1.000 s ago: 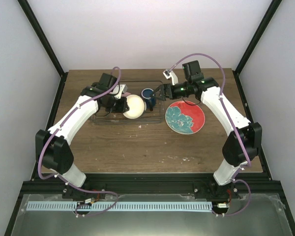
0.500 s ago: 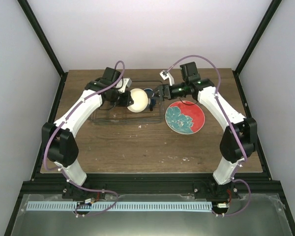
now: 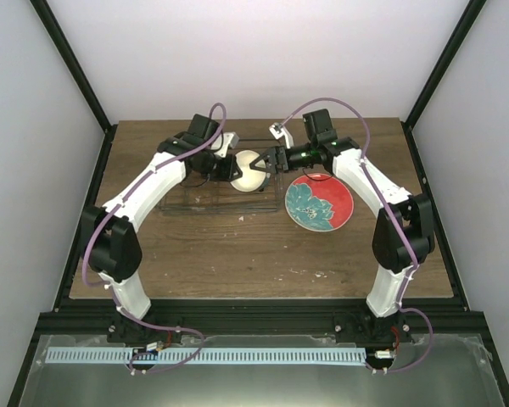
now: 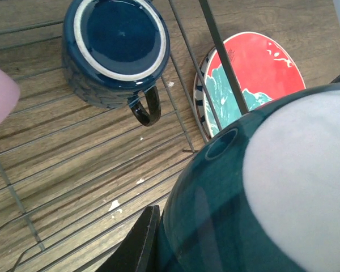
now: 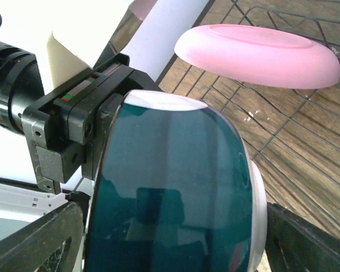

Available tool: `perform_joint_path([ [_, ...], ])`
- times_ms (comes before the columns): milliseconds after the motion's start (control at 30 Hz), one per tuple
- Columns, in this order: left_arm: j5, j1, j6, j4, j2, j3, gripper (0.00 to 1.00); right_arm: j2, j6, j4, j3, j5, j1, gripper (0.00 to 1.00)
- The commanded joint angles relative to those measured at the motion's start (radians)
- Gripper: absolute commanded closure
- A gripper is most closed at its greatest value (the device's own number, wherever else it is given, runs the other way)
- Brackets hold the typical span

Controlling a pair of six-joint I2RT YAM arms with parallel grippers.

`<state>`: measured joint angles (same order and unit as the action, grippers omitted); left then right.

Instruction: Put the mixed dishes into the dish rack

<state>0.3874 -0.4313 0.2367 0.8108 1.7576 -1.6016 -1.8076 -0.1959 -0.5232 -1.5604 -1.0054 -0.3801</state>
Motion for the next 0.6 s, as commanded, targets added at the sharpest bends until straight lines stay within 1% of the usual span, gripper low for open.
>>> perform_joint_path([
  [0,0.046,-0.008,0.014,-0.065,0.012,-0.053,1.00,-0.006,-0.037,0.076,-0.013,-0.055,-0.014,0.17],
  [67,0.043,-0.009,0.013,-0.068,0.018,-0.057,1.00,-0.006,-0.041,0.081,-0.013,-0.062,-0.014,0.20],
  [133,0.040,-0.007,0.009,-0.068,0.024,-0.066,1.00,-0.008,-0.041,0.081,-0.015,-0.068,-0.014,0.21],
  [500,0.034,-0.003,0.010,-0.109,0.057,-0.092,1.00,-0.035,-0.038,0.058,-0.040,-0.081,-0.014,0.23],
  [567,0.034,-0.003,0.010,-0.116,0.061,-0.094,1.00,-0.041,-0.036,0.054,-0.046,-0.085,-0.014,0.27],
])
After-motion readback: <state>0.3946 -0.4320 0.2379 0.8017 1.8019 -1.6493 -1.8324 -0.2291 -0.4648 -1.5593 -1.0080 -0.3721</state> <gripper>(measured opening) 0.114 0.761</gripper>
